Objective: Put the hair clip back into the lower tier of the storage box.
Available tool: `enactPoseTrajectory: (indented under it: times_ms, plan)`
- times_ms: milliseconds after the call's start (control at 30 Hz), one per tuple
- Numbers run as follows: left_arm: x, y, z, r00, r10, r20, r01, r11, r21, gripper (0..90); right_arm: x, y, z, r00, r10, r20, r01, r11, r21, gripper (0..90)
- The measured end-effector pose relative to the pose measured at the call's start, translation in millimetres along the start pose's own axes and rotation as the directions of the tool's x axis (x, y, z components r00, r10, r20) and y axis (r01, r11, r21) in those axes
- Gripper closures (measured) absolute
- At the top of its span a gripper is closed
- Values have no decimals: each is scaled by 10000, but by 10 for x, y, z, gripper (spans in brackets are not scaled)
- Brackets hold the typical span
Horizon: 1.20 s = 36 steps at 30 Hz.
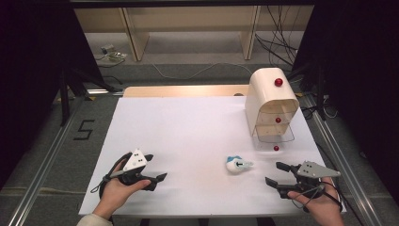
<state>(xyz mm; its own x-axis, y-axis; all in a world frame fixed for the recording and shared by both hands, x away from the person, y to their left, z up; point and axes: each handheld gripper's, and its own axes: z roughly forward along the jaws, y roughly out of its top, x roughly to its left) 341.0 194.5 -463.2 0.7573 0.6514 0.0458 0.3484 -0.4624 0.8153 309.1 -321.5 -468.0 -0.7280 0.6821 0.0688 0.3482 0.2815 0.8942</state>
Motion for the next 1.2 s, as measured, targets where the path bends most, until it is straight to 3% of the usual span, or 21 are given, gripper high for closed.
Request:
enactPoseTrajectory:
  times_ms: [367, 800, 1200]
  plan:
    - [11, 3, 24, 9999, 78, -99, -77, 9999, 71, 160, 39, 71, 108, 9989, -385, -255, 392, 9989, 255, 239]
    - [23, -1, 53, 9999, 114, -64, -113, 9998, 167, 161, 104, 174, 433, 9931, -971, -660, 1007, 9935, 529, 187]
    - [30, -5, 55, 9999, 106, -81, -105, 9998, 165, 161, 113, 251, 669, 9904, -1284, -520, 1325, 9875, 856, 177]
